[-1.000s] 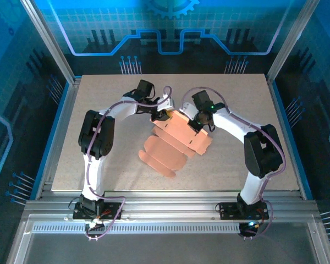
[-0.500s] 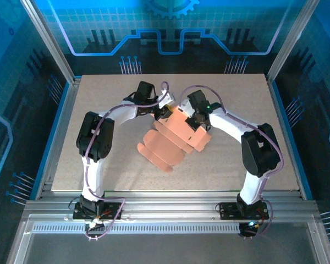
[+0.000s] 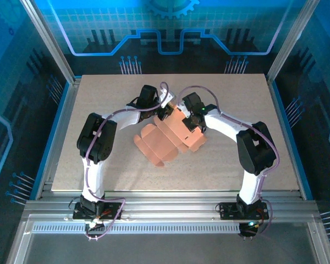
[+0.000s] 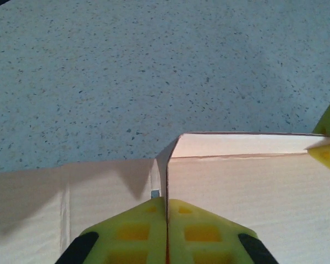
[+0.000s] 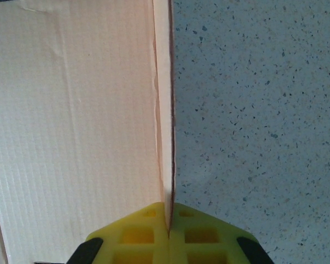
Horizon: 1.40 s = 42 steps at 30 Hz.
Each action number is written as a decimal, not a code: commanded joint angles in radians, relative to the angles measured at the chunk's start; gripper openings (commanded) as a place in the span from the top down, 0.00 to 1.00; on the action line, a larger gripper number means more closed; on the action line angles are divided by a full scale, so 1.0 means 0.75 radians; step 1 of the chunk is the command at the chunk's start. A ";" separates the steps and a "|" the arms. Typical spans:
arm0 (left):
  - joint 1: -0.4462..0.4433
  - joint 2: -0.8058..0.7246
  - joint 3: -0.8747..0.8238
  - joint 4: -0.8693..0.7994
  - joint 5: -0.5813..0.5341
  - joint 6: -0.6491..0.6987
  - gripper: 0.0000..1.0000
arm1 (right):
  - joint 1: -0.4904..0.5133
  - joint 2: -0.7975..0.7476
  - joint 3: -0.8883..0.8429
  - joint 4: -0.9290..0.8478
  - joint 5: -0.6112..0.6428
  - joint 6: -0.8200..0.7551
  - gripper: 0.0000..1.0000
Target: Fold the paper box
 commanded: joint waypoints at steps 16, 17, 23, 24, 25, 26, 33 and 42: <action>-0.112 -0.028 -0.072 0.267 -0.110 -0.773 0.91 | 0.017 0.052 0.091 0.019 -0.014 0.276 1.00; -0.120 -0.026 -0.089 0.310 -0.127 -0.796 0.92 | 0.016 0.053 0.093 0.017 -0.019 0.298 1.00; -0.174 -0.013 -0.130 0.446 -0.221 -0.965 0.94 | 0.018 0.092 0.150 -0.053 -0.046 0.429 1.00; -0.186 -0.013 -0.130 0.454 -0.244 -0.988 0.94 | 0.020 0.100 0.157 -0.061 -0.052 0.448 1.00; -0.201 -0.011 -0.132 0.467 -0.276 -1.000 0.93 | 0.024 0.109 0.162 -0.067 -0.053 0.467 1.00; -0.214 -0.008 -0.130 0.473 -0.308 -1.000 0.92 | 0.030 0.117 0.169 -0.071 -0.053 0.484 1.00; -0.262 0.019 -0.095 0.429 -0.339 -0.917 0.85 | 0.044 0.139 0.189 -0.080 -0.041 0.489 1.00; -0.205 -0.137 -0.225 0.440 -0.367 -0.810 0.47 | 0.010 0.039 0.077 0.006 -0.056 0.363 1.00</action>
